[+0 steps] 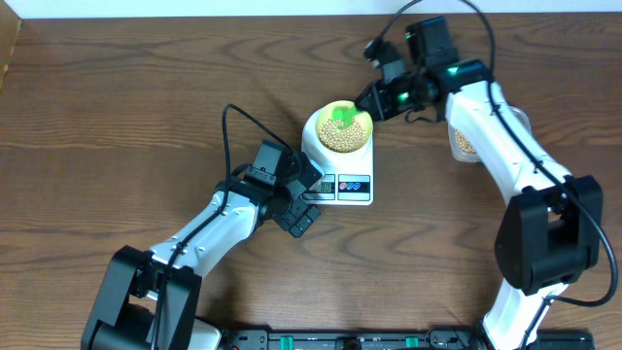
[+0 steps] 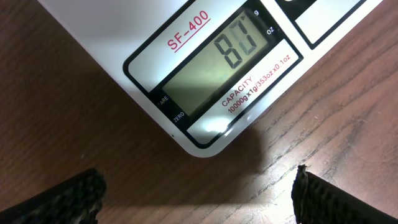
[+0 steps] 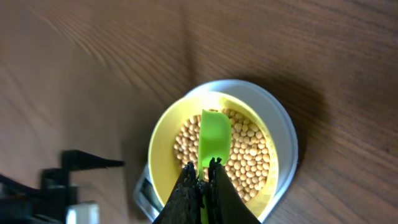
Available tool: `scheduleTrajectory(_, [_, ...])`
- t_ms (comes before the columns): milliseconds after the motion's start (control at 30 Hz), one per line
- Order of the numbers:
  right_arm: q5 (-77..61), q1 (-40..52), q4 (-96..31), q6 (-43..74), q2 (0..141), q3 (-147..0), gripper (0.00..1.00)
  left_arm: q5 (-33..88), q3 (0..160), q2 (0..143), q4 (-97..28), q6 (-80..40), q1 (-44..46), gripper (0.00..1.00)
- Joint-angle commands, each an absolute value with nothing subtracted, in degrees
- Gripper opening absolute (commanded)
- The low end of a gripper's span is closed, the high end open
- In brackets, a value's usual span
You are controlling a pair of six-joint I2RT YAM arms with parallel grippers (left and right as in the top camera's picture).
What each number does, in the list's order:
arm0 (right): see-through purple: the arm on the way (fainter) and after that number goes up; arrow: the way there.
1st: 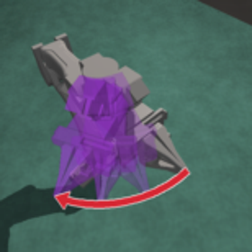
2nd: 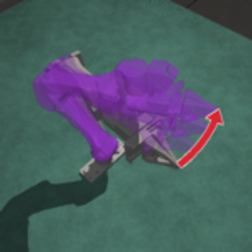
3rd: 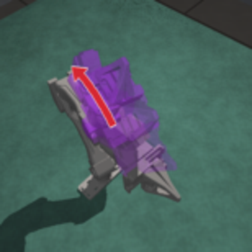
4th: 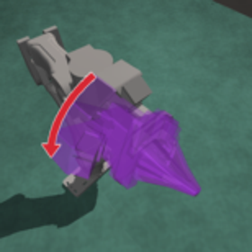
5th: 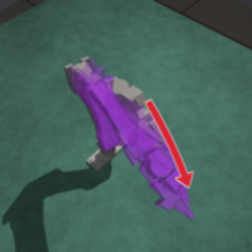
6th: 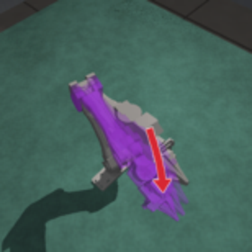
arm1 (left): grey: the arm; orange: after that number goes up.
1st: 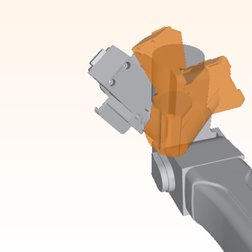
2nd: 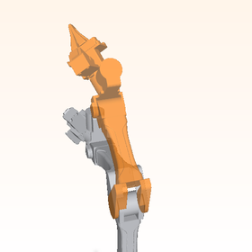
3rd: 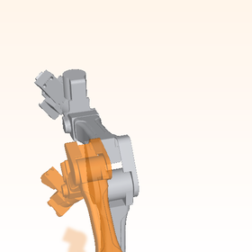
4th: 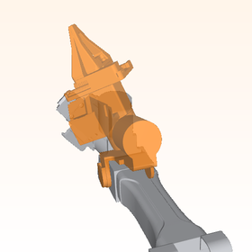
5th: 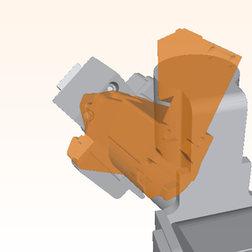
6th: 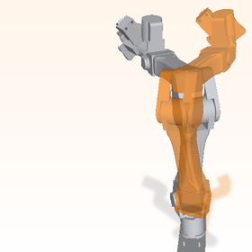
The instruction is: Scoop item into bowl and weigh 50g on scale
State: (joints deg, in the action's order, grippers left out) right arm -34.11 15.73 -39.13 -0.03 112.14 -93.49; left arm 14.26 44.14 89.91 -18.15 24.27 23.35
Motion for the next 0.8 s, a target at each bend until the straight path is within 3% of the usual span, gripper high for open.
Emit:
scheduleTrajectory(0, [-43.3, 13.3, -38.4, 6.0, 112.8, -94.1, 0.01, 13.9, 44.0, 90.7, -18.3, 25.0, 23.2, 0.98])
scheduleTrajectory(367, [-55.3, 8.1, -36.2, 6.4, 112.7, -94.1, 0.01, 13.9, 44.0, 90.7, -18.3, 25.0, 23.2, 0.98])
scheduleTrajectory(767, [-55.6, 7.7, -35.1, 5.0, 111.4, -94.1, 0.01, 13.9, 44.0, 90.7, -18.3, 25.0, 23.2, 0.98])
